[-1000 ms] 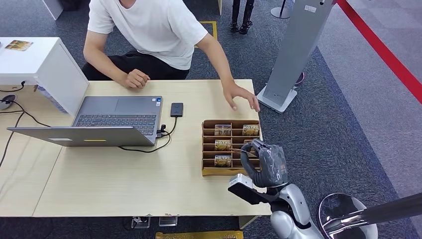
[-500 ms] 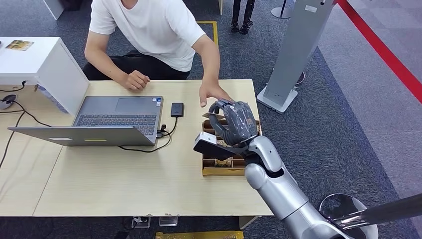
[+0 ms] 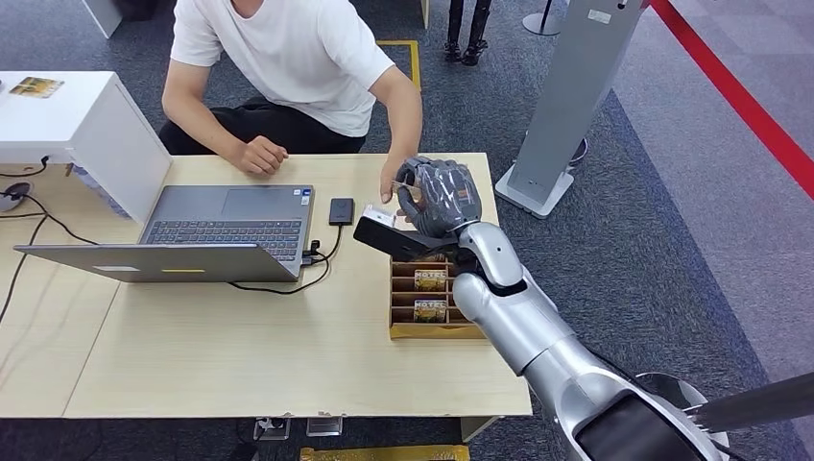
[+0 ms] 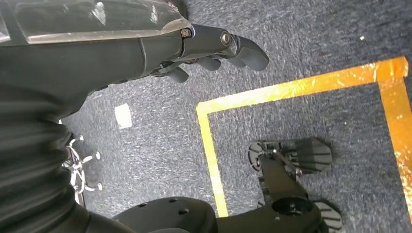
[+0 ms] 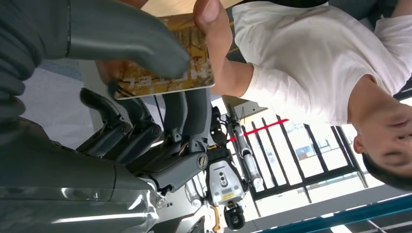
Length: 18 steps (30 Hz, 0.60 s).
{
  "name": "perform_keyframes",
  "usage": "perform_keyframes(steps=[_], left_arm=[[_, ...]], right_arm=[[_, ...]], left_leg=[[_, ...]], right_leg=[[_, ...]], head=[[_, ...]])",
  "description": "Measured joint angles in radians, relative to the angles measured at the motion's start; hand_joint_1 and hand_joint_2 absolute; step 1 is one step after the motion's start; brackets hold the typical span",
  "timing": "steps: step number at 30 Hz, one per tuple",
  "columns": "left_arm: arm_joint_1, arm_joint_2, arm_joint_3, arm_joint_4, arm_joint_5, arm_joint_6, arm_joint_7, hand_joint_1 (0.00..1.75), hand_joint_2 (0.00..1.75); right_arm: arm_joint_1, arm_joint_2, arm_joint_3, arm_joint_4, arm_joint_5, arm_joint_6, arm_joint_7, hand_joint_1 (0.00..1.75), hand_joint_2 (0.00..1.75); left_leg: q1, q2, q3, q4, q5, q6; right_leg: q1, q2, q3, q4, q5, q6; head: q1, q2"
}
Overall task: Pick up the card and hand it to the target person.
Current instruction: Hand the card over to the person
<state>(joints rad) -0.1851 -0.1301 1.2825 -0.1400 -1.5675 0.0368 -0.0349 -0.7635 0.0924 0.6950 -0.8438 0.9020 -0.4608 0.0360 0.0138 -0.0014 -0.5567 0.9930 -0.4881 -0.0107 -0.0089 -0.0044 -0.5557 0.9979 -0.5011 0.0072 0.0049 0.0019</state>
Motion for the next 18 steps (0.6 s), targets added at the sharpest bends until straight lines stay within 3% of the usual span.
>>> perform_keyframes(steps=[12,18], left_arm=[[0.001,0.0,-0.016,0.0,0.027,0.018,-0.01,0.0,1.75],[0.02,0.001,-0.014,0.0,0.055,0.037,-0.023,0.0,1.75]], right_arm=[[-0.02,0.015,0.016,0.084,-0.058,-0.054,-0.017,0.0,1.75],[0.105,-0.041,-0.009,-0.049,-0.163,-0.083,-0.022,0.0,1.75]], left_leg=[[0.0,0.0,0.0,0.0,0.0,0.0],[0.0,0.0,0.001,0.0,0.0,0.0]], right_leg=[[0.0,0.0,0.0,0.0,0.0,0.0],[0.0,0.0,0.0,-0.001,0.0,0.0]], head=[[0.0,0.0],[0.0,0.0]])
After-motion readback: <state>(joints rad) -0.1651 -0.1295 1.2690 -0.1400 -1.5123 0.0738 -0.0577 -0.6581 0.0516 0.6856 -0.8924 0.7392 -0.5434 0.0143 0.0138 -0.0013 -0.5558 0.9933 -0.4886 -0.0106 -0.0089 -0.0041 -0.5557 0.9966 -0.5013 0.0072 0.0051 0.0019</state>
